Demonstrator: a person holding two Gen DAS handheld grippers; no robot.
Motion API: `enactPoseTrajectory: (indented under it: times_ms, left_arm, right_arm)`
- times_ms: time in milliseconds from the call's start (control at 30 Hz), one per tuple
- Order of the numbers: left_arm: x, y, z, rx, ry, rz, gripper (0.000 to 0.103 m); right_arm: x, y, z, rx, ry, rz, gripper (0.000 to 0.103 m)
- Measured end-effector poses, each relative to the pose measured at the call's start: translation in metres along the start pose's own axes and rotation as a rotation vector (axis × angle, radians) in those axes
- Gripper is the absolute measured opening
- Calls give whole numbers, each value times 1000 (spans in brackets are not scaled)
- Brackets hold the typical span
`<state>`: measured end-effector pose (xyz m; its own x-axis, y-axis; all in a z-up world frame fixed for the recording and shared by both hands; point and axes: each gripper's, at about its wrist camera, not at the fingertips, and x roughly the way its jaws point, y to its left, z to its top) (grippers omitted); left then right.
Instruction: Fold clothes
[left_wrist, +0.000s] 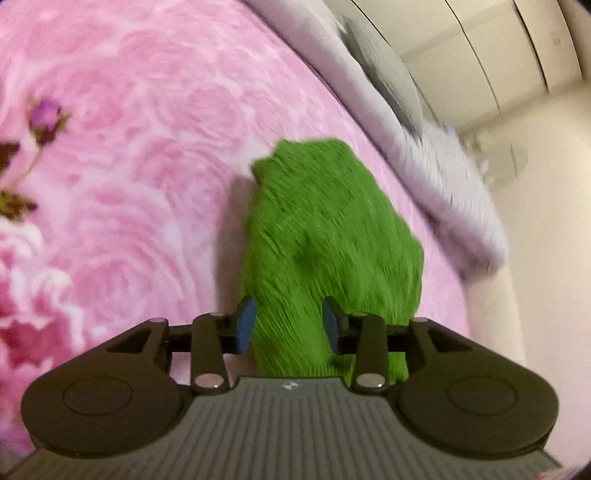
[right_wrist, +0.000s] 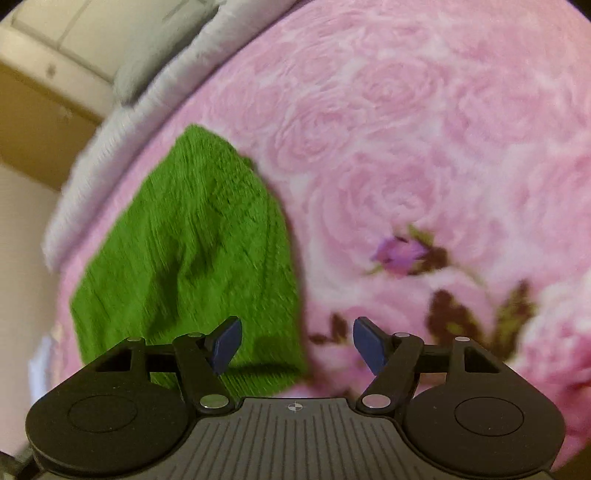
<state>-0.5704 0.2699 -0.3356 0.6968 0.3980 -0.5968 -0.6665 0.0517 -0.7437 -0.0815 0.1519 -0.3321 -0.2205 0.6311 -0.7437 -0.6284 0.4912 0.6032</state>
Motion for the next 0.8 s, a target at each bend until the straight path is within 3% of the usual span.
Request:
enactPoseTrajectory:
  times_ms: [67, 200, 233, 267, 300, 400, 533, 667, 800]
  left_arm:
    - [14, 16, 0, -76, -4, -45, 37]
    - [37, 36, -10, -159, -31, -209, 36]
    - [41, 37, -13, -151, -32, -240, 33]
    - [44, 36, -16, -135, -35, -258, 18]
    - [44, 31, -19, -110, -36, -253, 9]
    - [23, 18, -30, -21, -50, -223, 5]
    - [-24, 22, -51, 60, -23, -195, 4]
    - [-53, 43, -86, 105, 81, -77, 7]
    - [-74, 53, -87, 102, 51, 15, 14]
  right_arm:
    - [9, -6, 2, 37, -19, 43, 70]
    - [20, -12, 3, 32, -66, 120, 70]
    - [22, -11, 3, 11, -73, 120, 61]
    - [24, -8, 1, -27, -82, 122, 46]
    - [24, -4, -4, -52, -79, 122, 12]
    - [24, 5, -17, -133, -74, 122, 8]
    - [-26, 3, -43, -223, -124, 85, 6]
    - [-53, -18, -76, -259, -23, 32, 7]
    - [-59, -26, -92, -291, 53, -37, 10]
